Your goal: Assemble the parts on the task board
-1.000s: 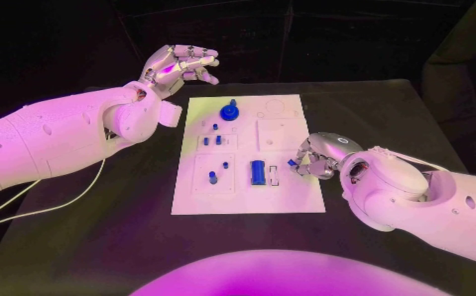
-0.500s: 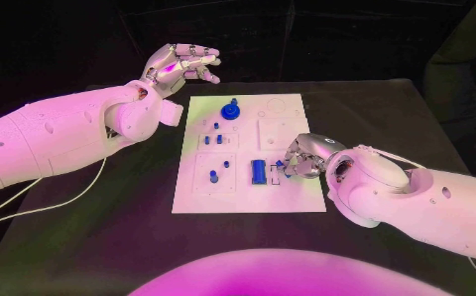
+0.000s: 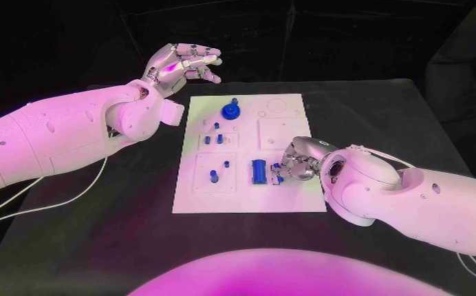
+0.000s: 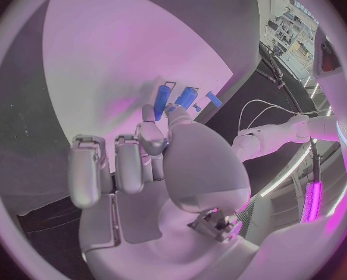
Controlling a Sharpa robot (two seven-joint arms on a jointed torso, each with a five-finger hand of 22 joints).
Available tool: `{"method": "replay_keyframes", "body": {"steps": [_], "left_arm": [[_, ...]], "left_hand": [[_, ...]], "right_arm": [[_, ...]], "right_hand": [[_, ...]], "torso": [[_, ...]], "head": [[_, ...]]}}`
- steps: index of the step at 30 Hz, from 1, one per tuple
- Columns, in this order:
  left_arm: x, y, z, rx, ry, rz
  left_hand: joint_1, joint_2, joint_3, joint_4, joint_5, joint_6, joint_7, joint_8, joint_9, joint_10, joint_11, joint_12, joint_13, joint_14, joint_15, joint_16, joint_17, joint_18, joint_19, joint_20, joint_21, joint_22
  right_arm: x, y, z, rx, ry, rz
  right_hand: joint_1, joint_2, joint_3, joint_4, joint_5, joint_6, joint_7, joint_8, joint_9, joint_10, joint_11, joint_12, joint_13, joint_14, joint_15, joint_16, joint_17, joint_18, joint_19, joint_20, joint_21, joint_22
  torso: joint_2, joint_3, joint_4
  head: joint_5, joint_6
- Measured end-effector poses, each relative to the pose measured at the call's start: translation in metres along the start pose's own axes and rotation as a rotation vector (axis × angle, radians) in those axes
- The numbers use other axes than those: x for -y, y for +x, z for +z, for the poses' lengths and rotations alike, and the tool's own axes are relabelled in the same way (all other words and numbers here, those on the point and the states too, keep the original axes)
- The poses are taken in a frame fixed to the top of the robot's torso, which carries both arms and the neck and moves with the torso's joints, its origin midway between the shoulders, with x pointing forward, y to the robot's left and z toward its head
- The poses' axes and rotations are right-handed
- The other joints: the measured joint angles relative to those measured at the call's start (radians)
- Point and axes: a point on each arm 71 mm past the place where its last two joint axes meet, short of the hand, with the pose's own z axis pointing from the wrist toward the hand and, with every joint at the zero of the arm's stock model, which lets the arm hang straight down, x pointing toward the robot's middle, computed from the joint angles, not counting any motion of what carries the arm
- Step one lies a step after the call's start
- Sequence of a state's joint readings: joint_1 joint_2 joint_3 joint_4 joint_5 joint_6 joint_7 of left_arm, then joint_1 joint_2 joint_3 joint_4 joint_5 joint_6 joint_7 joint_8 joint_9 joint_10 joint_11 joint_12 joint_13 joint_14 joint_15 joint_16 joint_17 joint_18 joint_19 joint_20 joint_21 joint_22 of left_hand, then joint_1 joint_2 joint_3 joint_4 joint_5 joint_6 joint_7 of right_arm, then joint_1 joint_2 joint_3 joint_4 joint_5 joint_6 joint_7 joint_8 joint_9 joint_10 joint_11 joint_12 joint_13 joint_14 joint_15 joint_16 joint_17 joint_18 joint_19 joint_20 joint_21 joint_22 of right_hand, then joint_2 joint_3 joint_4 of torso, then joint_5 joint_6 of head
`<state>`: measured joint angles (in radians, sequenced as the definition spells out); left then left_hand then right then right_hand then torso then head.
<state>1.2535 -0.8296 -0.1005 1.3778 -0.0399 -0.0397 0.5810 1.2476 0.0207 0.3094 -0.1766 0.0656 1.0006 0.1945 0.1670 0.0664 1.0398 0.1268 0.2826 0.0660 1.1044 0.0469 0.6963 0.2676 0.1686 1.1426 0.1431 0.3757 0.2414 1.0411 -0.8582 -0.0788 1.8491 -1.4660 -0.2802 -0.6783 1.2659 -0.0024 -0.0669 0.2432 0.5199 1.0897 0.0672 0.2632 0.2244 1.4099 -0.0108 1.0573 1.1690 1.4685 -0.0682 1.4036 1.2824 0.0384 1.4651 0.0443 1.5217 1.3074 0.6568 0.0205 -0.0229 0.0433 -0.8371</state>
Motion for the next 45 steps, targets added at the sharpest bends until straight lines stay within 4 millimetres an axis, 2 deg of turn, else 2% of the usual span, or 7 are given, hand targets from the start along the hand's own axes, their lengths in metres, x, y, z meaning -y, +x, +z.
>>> {"method": "replay_keyframes", "body": {"steps": [13,22,23,26,32,38,45], "left_arm": [[0.000,0.000,0.000,-0.001,-0.002,0.000],[0.000,0.000,0.000,-0.001,-0.003,-0.001],[0.000,0.000,0.000,-0.001,-0.004,-0.001],[0.000,0.000,0.000,-0.001,-0.004,-0.001],[0.000,0.000,0.000,-0.001,-0.005,-0.001],[0.000,0.000,0.000,-0.001,-0.006,0.000],[-0.001,-0.001,0.000,0.001,-0.006,0.001]], "left_hand": [[0.000,0.000,0.000,0.000,0.000,0.000,0.000,0.000,0.000,0.000,0.000,0.000,0.000,0.000,0.000,0.000,0.000,0.000,0.000,0.000,0.000,0.000],[0.000,0.000,0.000,0.000,0.000,0.000,0.000,0.000,0.000,0.000,0.000,0.000,0.000,0.000,0.000,0.000,-0.001,0.000,0.000,0.000,0.000,-0.001],[0.000,0.000,0.000,0.000,0.000,0.000,0.000,0.000,0.000,0.000,0.000,0.000,0.000,0.000,0.000,0.000,-0.001,0.000,0.000,0.000,0.000,-0.001],[0.000,0.000,0.000,0.000,0.000,0.000,0.000,0.000,0.000,0.000,0.000,0.000,0.000,0.000,0.000,0.000,-0.001,0.000,0.000,0.000,0.000,-0.001],[0.000,0.000,0.000,0.000,0.000,0.000,0.000,0.000,0.000,0.000,0.000,0.000,0.000,0.000,0.000,0.000,-0.001,0.000,0.000,0.000,0.000,-0.001],[0.000,0.000,0.000,0.000,0.000,0.000,0.000,0.000,0.000,0.000,0.000,0.000,0.000,0.000,0.000,0.000,-0.001,0.000,0.000,0.000,0.000,-0.001],[0.000,0.000,0.000,0.000,0.000,0.000,0.000,0.000,0.000,0.000,0.000,0.000,0.000,0.000,0.000,0.000,-0.001,0.000,0.000,0.000,0.000,-0.001]], "right_arm": [[-0.005,0.003,0.001,-0.032,-0.003,-0.014],[-0.005,0.004,0.001,-0.040,-0.002,-0.020],[-0.005,0.004,0.001,-0.040,-0.001,-0.020],[-0.003,0.004,0.002,-0.037,0.004,-0.021],[0.001,0.002,0.002,-0.022,0.010,-0.021],[0.005,-0.001,-0.003,-0.008,0.002,-0.019],[0.011,-0.003,-0.010,-0.016,-0.027,-0.025]], "right_hand": [[-0.010,0.002,0.003,0.015,0.004,0.029,-0.013,0.007,0.015,0.007,-0.007,0.000,0.004,-0.004,-0.004,0.004,0.005,0.000,0.000,0.000,0.000,0.000],[-0.042,-0.002,-0.009,0.036,0.004,0.032,-0.010,0.009,0.021,0.007,-0.007,-0.004,0.003,0.000,-0.007,0.004,0.006,0.000,0.002,-0.006,0.000,0.000],[-0.062,0.000,-0.016,0.039,-0.020,0.034,-0.012,0.009,0.023,0.007,-0.007,-0.005,0.002,0.000,-0.007,0.004,0.006,0.000,0.000,-0.007,0.000,0.000],[-0.135,0.012,-0.059,0.038,-0.211,0.037,-0.015,0.009,0.032,0.009,-0.009,-0.006,0.002,0.000,-0.007,0.004,0.004,0.000,0.000,-0.007,0.000,0.000],[-0.206,0.029,-0.121,0.048,-0.411,0.033,-0.011,0.004,0.047,0.009,-0.009,-0.012,0.005,0.000,-0.007,0.004,-0.003,0.000,0.000,-0.007,0.000,0.000],[-0.198,0.024,-0.137,0.042,-0.433,0.033,-0.012,0.004,0.056,0.009,-0.009,-0.016,0.008,0.000,-0.007,0.004,-0.003,0.000,0.000,-0.007,0.000,0.000],[-0.065,0.019,-0.137,-0.019,-0.413,0.030,-0.008,-0.003,0.069,0.009,-0.009,-0.021,0.012,0.000,-0.007,-0.001,-0.005,0.000,0.000,-0.007,0.000,0.000]], "torso": [[0.000,-0.0001,0.0000],[0.000,-0.0005,0.0000],[0.000,-0.0005,0.0000],[0.000,-0.0006,0.0000],[0.000,-0.0005,0.0001],[0.000,0.0007,0.0004],[0.000,0.0003,-0.0003]], "head": [[0.002,-0.003],[0.003,-0.004],[0.003,-0.004],[0.003,-0.004],[0.001,-0.002],[-0.001,-0.001],[-0.001,-0.002]]}}
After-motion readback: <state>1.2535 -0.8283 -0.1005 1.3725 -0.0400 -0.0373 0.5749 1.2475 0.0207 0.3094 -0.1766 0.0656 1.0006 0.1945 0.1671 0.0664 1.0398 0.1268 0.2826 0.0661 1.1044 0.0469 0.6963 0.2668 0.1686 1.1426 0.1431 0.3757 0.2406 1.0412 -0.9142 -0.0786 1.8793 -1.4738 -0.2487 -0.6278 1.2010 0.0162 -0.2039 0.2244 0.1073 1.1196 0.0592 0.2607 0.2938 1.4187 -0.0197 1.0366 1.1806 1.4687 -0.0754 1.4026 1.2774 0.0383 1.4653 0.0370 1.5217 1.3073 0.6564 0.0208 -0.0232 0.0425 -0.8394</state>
